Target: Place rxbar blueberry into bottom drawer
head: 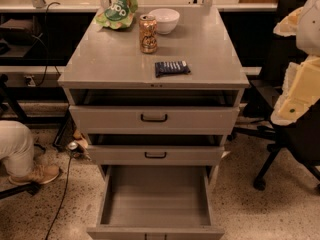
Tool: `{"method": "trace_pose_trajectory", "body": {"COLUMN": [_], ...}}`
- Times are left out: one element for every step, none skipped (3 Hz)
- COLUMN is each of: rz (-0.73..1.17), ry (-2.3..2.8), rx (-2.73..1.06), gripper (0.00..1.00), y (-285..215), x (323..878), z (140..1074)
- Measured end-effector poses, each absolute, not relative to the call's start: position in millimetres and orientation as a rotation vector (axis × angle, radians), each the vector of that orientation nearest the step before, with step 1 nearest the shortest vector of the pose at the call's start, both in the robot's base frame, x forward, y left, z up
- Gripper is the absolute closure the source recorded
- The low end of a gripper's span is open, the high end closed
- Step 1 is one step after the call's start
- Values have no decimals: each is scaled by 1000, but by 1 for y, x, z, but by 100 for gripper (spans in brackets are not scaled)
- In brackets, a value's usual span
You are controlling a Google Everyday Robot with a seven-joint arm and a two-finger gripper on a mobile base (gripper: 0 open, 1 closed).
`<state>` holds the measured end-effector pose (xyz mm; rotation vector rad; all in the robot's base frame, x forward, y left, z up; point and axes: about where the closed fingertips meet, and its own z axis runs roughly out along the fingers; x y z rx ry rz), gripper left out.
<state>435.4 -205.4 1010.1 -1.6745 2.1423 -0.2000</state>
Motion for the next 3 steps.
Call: {"method": "trace_pose_trajectory", "body": {"rz": [-200, -82, 67], "ry": [2142, 2141, 2141], "rx": [-1675, -1658, -1642], "gripper": [0, 0, 0], "y": [-205, -196, -183], "x": [435, 497, 574], "z": [1010, 990, 951]}}
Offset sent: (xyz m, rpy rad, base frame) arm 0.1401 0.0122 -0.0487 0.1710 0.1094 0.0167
